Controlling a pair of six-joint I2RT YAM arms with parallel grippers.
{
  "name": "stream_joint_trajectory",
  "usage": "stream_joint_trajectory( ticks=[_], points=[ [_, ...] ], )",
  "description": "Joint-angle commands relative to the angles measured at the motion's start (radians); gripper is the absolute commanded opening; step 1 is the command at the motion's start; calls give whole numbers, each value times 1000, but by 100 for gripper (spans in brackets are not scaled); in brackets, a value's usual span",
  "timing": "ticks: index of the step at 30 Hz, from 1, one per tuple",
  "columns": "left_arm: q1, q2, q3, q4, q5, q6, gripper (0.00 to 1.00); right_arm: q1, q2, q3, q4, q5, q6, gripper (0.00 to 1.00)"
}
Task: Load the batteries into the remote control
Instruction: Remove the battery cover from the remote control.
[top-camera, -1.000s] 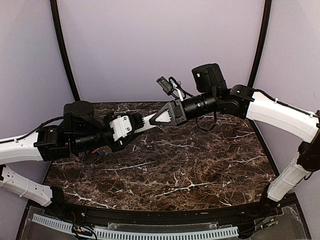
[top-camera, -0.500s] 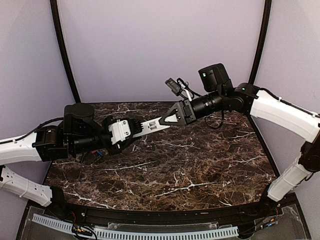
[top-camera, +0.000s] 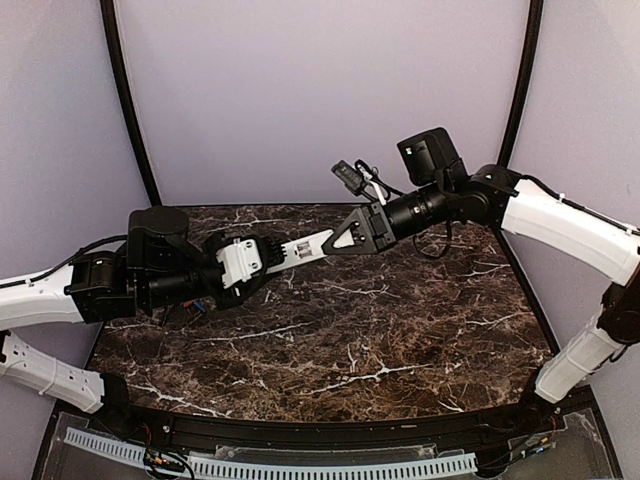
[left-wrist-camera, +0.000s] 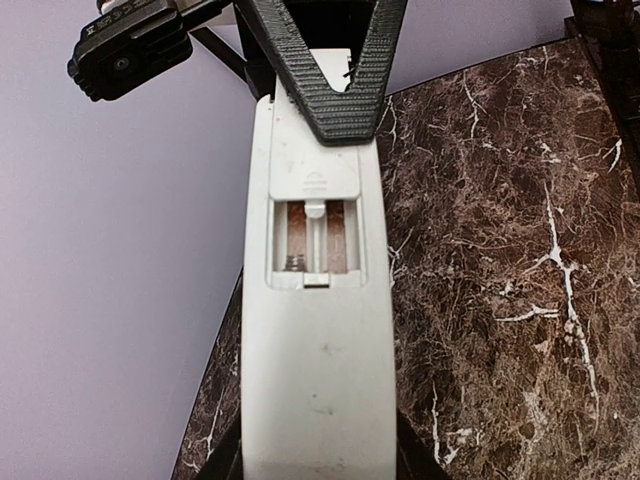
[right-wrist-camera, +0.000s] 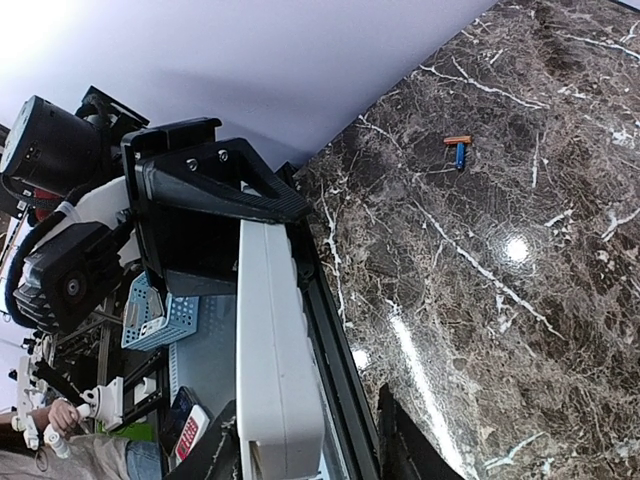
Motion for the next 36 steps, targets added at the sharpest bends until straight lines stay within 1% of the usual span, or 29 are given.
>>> stream_joint_trajectory(
  ticks=[1,3,5,7,9,10,11,13,18,19,22,26,28,29,32,36],
  points=[
    [6,7,7,14,2,-17,0,-13,-32,17,-11,7,3,44],
    [6,12,11,8,6,-17,0,-13,-37,23,-18,20,1,51],
    [7,14,11,2,6,-19,0,-13,-43,30,-33,44,-1,62],
    [8,12,11,-3,5,-20,0,-14,-50,37,-48,67,-4,71],
    [9,9,12,-3,6,-23,0,-16,-53,46,-67,80,-8,75],
    [10,7,12,-3,8,-23,0,-16,-55,50,-73,87,-9,76],
    [10,7,14,-4,10,-25,0,-17,-60,52,-81,94,-11,74],
    [11,7,13,-5,9,-25,0,-19,-69,53,-88,100,-9,66],
    [11,9,12,-6,7,-25,0,-21,-78,22,-36,22,48,35],
    [12,10,13,-6,3,-24,0,-21,-77,18,-33,17,60,27],
    [14,9,16,-6,0,-24,0,-21,-82,8,-25,11,76,15],
    [16,11,19,-4,-7,-26,0,-22,-71,9,-23,-10,89,13],
    [18,10,23,-6,-8,-27,0,-22,-62,10,-29,-8,93,3],
    [18,11,23,-8,-8,-27,0,-22,-60,10,-30,-6,93,0],
    [21,13,24,-16,-16,-25,0,-22,-63,12,-26,-20,92,0],
    [36,27,24,-45,-22,-28,0,-22,-76,31,-6,-77,90,0]
  ],
)
